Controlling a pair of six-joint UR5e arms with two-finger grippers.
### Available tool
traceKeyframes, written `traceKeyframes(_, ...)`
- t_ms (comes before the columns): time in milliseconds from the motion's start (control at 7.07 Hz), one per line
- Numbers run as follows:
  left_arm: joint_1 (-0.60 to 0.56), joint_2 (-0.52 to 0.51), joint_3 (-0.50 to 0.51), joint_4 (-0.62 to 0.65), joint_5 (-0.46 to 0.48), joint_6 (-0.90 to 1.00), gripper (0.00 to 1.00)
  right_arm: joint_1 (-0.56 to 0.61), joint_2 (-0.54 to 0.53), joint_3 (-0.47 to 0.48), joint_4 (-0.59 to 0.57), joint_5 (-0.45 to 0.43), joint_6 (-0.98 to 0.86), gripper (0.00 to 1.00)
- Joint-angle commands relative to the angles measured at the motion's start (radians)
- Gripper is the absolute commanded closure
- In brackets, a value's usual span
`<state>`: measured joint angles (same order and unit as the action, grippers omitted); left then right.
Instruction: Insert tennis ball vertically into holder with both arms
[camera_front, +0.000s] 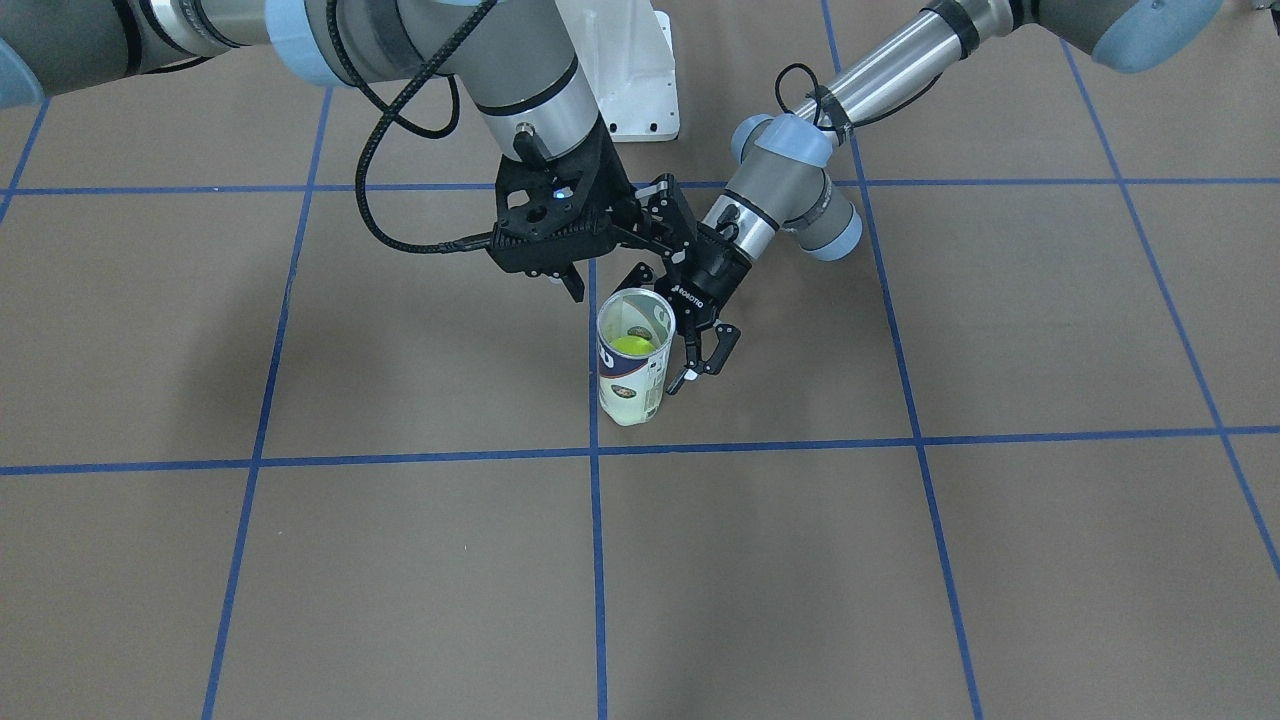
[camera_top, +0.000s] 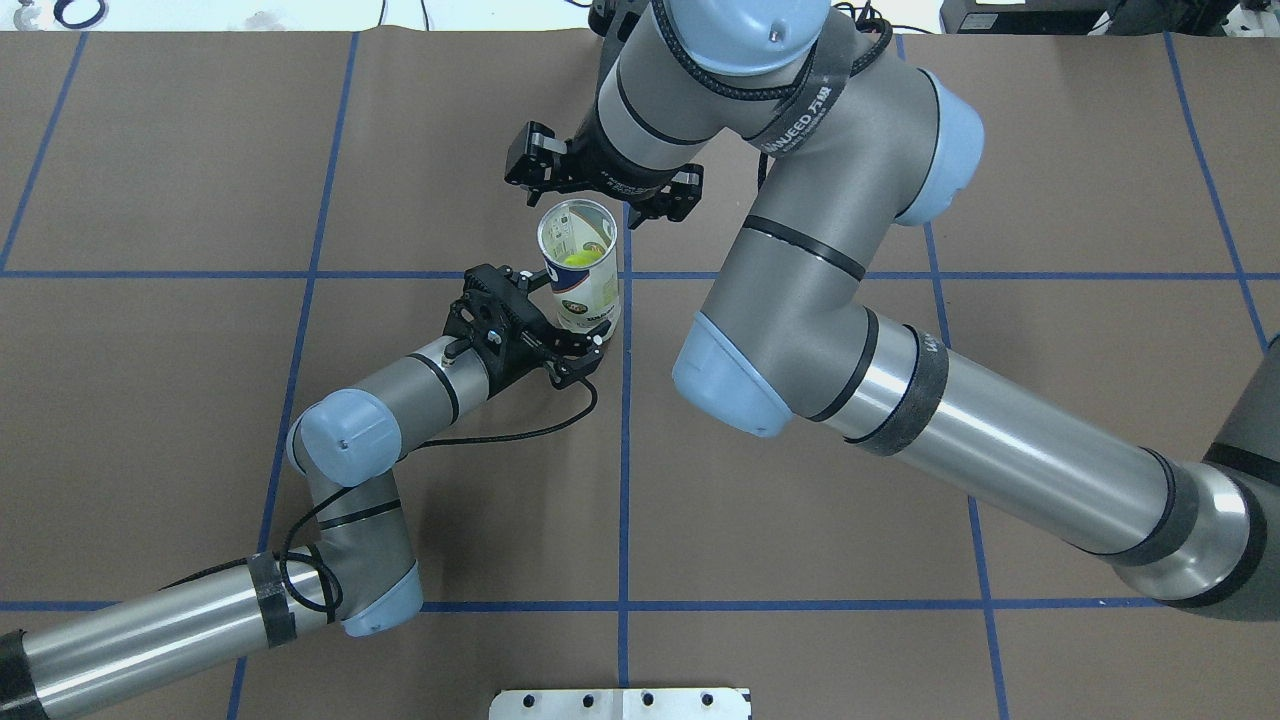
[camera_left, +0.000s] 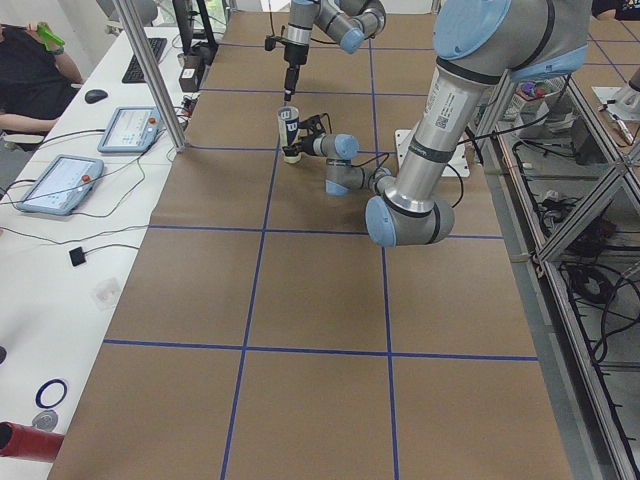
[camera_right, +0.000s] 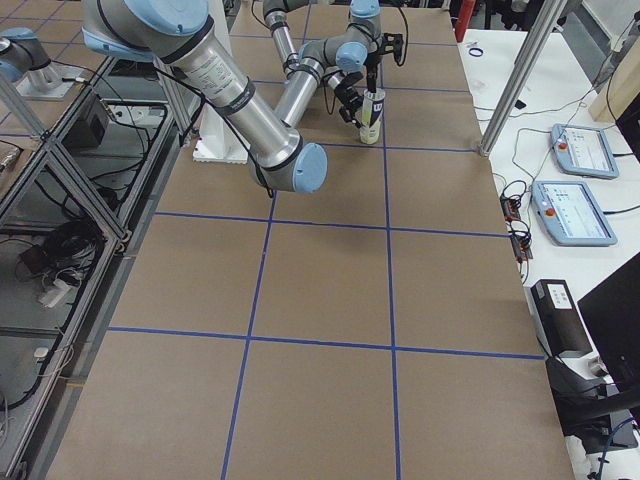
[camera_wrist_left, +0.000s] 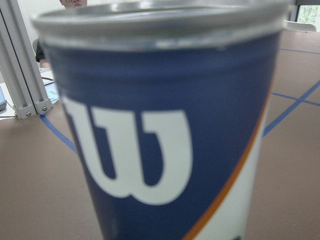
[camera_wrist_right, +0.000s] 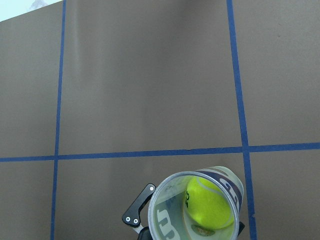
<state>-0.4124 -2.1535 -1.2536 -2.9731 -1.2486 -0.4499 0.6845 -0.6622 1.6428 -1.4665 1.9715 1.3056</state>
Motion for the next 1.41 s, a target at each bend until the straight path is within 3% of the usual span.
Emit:
traceKeyframes(0,0.006,0.024,-0.026,0.0,0.001,-0.001,0.01,0.012,-0.002,0.0,0.0,0.006,-0.002,0.01)
traceKeyframes(283,0.007,0.075,-0.055,-0.001,0.0,-0.003,0.01,0.026,-0.007,-0.001,0.0,0.007,-0.014,0.01)
traceKeyframes(566,0.03,0.235,-0.223,0.0,0.0,-0.003,0.01,0.027,-0.016,-0.003,0.0,0.006,-0.017,0.01)
traceKeyframes(849,0.034,0.369,-0.321,0.0,-0.012,-0.003,0.01,0.032,-0.019,-0.001,0.0,0.009,-0.019,0.01)
traceKeyframes(1132,0.015,0.56,-0.503,0.015,-0.125,-0.018,0.01,0.091,-0.092,0.05,0.0,0.064,-0.046,0.01)
traceKeyframes(1273,-0.076,0.584,-0.509,0.081,-0.161,-0.039,0.0,0.136,-0.164,0.099,-0.002,0.116,-0.087,0.01)
